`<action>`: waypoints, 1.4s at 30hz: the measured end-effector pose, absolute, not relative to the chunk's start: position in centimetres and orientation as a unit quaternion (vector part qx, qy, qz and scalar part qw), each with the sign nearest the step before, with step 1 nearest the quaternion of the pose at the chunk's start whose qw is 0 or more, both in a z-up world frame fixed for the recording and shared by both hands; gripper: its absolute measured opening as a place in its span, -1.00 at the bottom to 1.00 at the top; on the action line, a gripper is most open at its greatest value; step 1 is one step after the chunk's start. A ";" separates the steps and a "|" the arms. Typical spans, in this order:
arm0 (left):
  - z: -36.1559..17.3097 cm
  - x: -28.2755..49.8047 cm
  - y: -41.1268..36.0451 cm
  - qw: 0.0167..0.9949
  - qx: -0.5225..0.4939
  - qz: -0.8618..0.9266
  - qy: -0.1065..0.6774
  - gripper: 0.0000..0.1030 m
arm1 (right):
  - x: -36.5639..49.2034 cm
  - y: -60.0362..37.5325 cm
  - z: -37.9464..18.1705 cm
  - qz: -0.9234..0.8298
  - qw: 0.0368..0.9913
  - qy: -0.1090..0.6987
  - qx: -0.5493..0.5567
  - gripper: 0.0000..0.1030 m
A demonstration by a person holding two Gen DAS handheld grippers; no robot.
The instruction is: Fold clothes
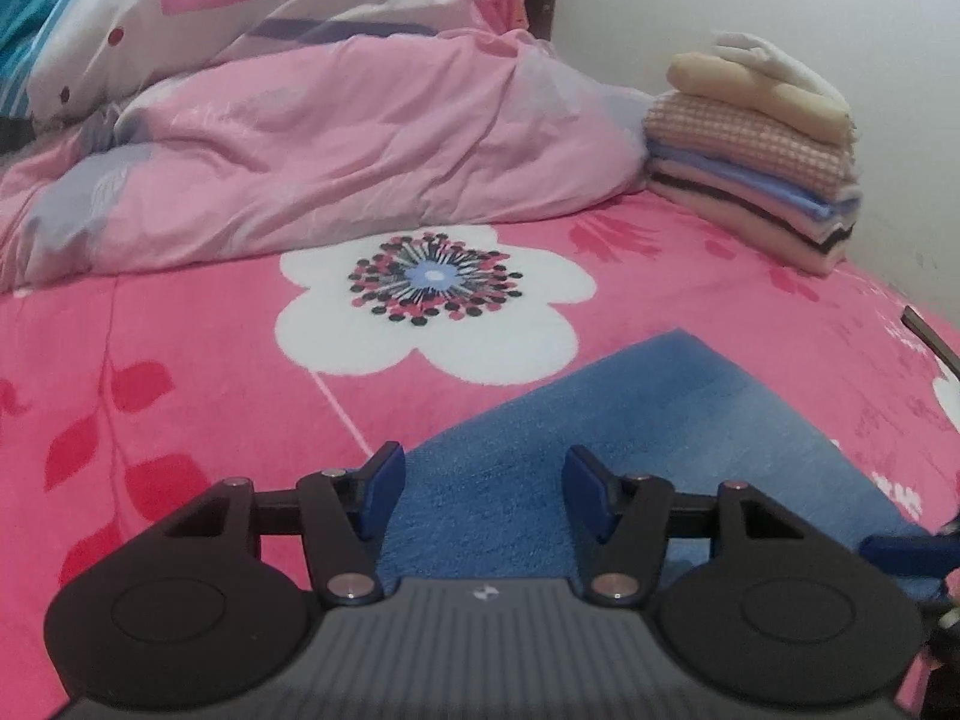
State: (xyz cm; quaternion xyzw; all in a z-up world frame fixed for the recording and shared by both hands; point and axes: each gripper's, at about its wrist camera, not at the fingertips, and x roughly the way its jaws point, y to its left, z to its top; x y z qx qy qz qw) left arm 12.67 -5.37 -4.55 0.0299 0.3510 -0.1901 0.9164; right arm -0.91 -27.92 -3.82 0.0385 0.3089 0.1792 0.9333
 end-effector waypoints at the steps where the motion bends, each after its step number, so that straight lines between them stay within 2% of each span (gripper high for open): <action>1: -4.5 12.7 -5.3 0.916 0.030 -0.192 0.352 0.18 | -1.0 -27.8 -3.1 0.177 0.935 0.305 0.039 -0.40; 4: -4.6 12.3 -5.4 0.916 0.042 -0.193 0.349 0.18 | -0.8 -27.6 -1.9 0.176 0.940 0.285 0.069 -0.40; 9: -4.7 11.9 -5.8 0.918 0.061 -0.191 0.342 0.19 | 1.0 -26.2 -5.2 0.153 0.929 0.332 0.058 -0.40; 14: -4.6 11.9 -5.6 0.917 0.060 -0.194 0.343 0.19 | 0.6 -24.8 -2.5 0.182 0.928 0.307 0.105 -0.43; 19: -4.5 11.8 -5.4 0.916 0.064 -0.194 0.346 0.22 | 0.7 -20.7 -4.5 0.213 0.920 0.324 0.057 -0.40; 26: -4.6 11.6 -5.4 0.917 0.073 -0.198 0.339 0.23 | 0.0 -20.1 -2.8 0.223 0.922 0.307 0.081 -0.42; 31: -4.7 11.5 -5.5 0.917 0.079 -0.198 0.336 0.25 | -0.8 -18.1 -4.2 0.234 0.921 0.309 0.043 -0.41; 42: -4.9 11.2 -5.8 0.919 0.091 -0.196 0.329 0.28 | -1.4 -17.8 -4.5 0.221 0.928 0.298 0.042 -0.41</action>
